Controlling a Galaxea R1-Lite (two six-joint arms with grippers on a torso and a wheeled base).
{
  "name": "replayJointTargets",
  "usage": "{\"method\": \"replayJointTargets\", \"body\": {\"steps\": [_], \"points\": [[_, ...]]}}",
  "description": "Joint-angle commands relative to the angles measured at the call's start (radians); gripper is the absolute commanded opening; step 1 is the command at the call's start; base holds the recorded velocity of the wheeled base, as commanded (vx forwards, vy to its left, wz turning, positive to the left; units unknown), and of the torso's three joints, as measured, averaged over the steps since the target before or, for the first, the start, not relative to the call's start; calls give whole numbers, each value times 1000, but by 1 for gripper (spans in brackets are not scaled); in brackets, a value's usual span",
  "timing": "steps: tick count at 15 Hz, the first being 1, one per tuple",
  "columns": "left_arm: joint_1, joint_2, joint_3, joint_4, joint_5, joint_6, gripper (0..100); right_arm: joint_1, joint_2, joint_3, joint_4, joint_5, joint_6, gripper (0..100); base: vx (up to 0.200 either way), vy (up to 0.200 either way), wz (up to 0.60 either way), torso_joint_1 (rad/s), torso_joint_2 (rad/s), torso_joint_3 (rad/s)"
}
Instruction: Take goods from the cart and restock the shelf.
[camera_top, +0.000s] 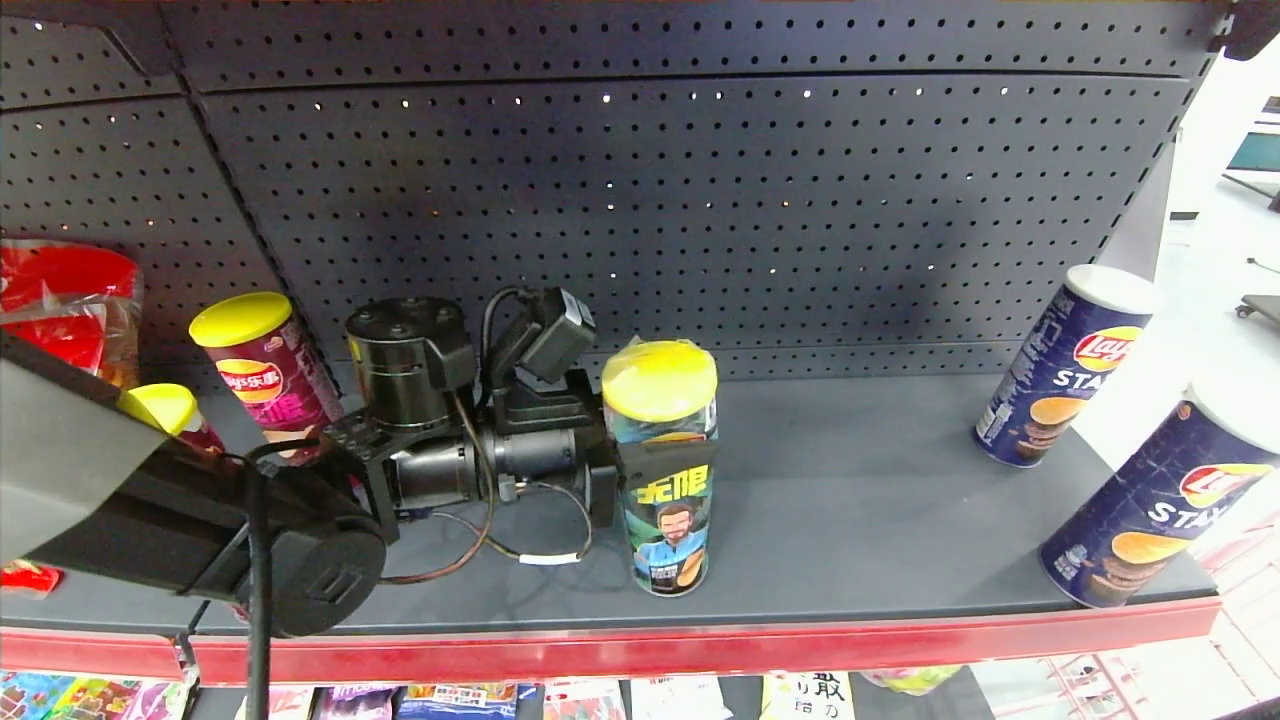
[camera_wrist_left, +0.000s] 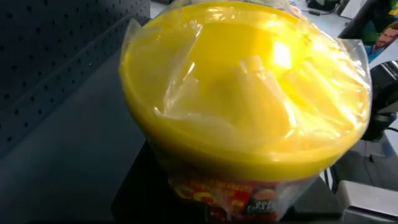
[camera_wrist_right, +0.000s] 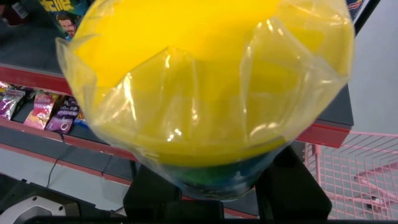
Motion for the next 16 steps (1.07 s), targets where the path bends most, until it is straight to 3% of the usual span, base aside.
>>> {"method": "replayJointTargets", "body": {"steps": [1,7,9,16], "points": [[1,33,5,-18,-5,2,0,0,1,1,1,0,-1,0,0,0,0,0,0,0],[-15,33,10,-20,-15,8,0,0,1,1,1,0,1,0,0,0,0,0,0,0],[-15,44,11,-14,-15,46,0,0,1,1,1,0,-1,0,0,0,0,0,0,0],[-33,44,14,-14,-23,48,0,0,0,-1,1,0,1,0,0,0,0,0,0,0]]}}
